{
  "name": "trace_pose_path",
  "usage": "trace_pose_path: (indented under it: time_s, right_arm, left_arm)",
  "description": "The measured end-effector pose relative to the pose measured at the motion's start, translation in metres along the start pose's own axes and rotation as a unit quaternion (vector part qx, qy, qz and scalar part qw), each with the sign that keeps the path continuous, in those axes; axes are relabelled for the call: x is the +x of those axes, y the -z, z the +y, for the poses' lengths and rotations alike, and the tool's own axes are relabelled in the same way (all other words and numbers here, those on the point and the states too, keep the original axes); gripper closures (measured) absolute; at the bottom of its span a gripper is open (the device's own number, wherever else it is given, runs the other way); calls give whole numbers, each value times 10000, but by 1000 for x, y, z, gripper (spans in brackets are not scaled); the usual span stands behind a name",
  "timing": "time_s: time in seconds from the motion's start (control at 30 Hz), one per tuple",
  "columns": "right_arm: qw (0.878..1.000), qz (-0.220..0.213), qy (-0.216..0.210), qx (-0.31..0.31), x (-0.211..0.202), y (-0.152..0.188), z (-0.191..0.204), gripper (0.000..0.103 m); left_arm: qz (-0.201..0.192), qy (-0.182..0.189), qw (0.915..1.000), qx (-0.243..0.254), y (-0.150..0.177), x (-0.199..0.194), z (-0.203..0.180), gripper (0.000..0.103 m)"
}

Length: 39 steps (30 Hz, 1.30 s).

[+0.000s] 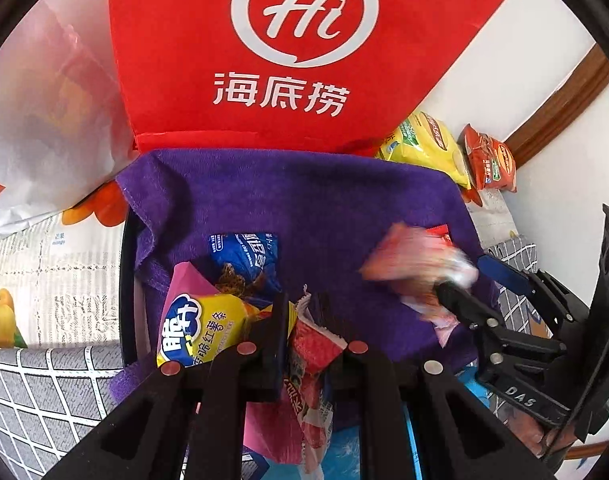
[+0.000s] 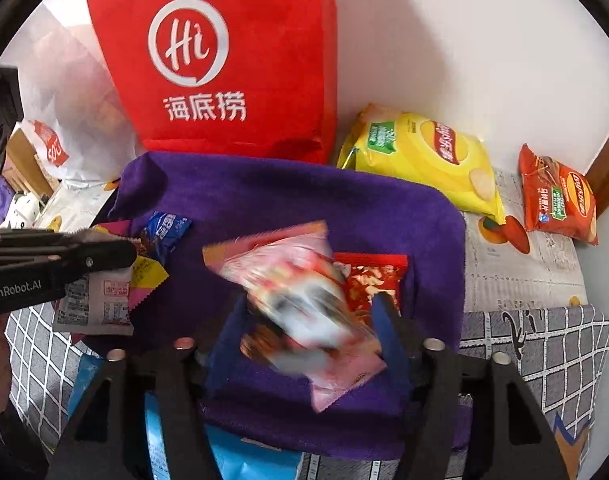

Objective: Organize snacks
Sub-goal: 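Carry both snacks onto the purple towel and open both grippers, then move both grippers back to the snack pile by the tissue box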

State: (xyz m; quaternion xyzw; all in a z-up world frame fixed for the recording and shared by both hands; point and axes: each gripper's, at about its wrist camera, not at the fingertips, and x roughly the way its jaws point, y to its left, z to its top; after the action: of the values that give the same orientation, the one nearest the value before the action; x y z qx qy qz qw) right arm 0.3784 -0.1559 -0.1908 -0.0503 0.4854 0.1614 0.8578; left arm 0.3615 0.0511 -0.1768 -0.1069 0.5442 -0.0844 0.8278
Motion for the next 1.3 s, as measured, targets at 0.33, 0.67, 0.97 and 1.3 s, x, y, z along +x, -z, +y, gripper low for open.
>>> trace_pose_path:
  time_s: [0.33, 0.67, 0.97, 1.3]
  right_arm:
    - [9990, -373, 144, 189, -28, -5, -5, 33]
    - [9941, -728, 769, 247, -76, 7, -3, 29]
    - [9885, -768, 1235, 405, -129, 53, -8, 22]
    - [9871, -912, 1287, 272, -172, 106, -1, 21]
  left_arm:
    - [-116, 61, 9997, 184, -1, -11, -7, 64]
    - [-797, -276, 9952, 504, 3, -58, -26, 41]
    - [-1438, -559, 9834, 958, 19, -102, -53, 41]
    - [-1572, -725, 9794, 1045, 65, -139, -63, 41]
